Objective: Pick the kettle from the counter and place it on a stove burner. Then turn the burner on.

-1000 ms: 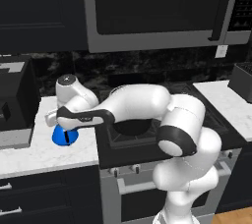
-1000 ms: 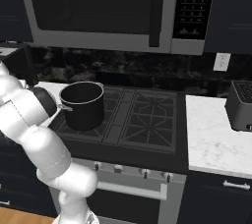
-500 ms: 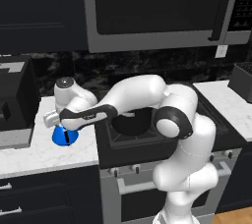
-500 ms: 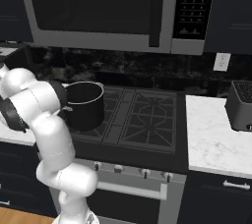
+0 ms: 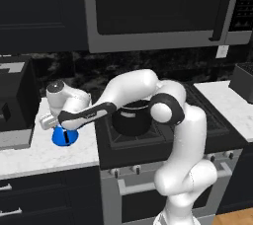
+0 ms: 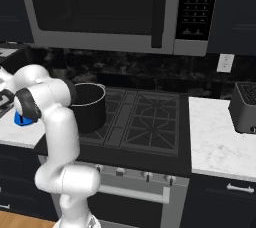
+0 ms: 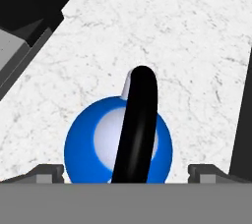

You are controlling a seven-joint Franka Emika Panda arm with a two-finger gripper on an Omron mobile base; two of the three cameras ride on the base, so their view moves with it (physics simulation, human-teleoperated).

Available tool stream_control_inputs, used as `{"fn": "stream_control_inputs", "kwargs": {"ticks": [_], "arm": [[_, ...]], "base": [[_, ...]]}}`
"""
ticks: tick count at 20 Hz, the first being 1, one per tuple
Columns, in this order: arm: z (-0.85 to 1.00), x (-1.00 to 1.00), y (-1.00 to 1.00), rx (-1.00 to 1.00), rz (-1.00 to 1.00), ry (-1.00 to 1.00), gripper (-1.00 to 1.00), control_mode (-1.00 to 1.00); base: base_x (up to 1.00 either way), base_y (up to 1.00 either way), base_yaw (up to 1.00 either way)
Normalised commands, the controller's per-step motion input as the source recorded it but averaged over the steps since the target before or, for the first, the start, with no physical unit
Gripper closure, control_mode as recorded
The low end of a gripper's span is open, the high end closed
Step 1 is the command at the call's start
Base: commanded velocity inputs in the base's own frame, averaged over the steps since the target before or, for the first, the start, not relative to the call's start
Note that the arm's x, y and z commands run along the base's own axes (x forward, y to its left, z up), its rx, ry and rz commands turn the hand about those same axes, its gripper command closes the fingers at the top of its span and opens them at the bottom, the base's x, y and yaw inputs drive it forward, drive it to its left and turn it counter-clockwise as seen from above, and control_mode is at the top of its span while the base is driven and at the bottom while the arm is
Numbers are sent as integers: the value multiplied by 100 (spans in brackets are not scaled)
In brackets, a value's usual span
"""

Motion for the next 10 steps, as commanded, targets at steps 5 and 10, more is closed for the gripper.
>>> {"fn": "stream_control_inputs", "kwargs": {"ticks": [5, 10], "arm": [[-3, 5, 1, -2, 0, 0, 100, -100], [0, 0, -3, 0, 0, 0, 100, -100]], "base": [[0, 0, 0], [0, 0, 0]]}}
